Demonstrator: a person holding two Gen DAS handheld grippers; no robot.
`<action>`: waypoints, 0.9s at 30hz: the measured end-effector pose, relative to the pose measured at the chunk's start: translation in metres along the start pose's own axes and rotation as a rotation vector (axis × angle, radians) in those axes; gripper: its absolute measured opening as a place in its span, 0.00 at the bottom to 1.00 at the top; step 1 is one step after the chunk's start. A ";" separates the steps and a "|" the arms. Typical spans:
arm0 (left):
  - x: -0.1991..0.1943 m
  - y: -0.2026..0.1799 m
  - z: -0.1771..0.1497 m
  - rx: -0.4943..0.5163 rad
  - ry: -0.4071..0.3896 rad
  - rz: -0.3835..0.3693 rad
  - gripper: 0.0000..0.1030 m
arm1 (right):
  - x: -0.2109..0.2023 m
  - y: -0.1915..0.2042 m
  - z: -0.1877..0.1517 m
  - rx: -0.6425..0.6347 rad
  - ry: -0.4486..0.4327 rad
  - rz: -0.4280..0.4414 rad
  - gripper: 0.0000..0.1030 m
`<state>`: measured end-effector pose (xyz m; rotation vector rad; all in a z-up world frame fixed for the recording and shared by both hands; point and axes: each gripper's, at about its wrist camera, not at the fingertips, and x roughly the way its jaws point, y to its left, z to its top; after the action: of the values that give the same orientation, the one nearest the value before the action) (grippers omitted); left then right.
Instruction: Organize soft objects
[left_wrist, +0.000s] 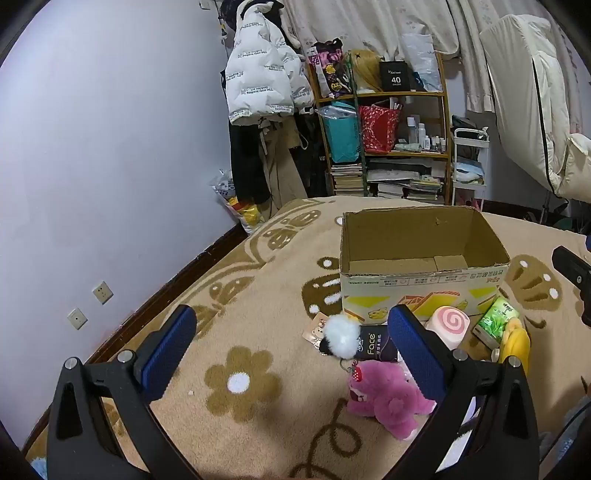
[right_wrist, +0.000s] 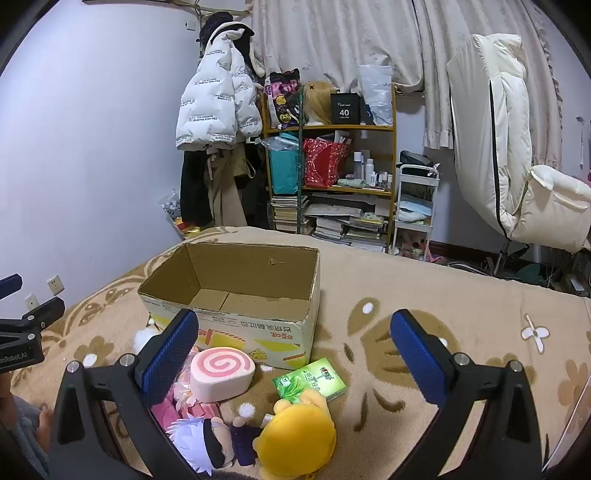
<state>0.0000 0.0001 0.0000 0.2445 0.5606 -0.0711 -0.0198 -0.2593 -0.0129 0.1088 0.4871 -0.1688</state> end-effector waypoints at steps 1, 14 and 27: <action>0.000 0.000 0.000 0.001 0.002 0.000 0.99 | 0.000 0.000 0.000 -0.001 0.002 -0.002 1.00; -0.001 -0.001 0.000 0.004 -0.001 -0.002 0.99 | 0.000 0.000 0.000 0.001 0.000 0.001 1.00; -0.001 -0.001 0.000 0.006 -0.001 0.001 0.99 | 0.001 0.000 -0.001 0.002 0.002 0.000 1.00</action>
<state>-0.0010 -0.0008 0.0004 0.2506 0.5589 -0.0722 -0.0191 -0.2593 -0.0142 0.1109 0.4887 -0.1697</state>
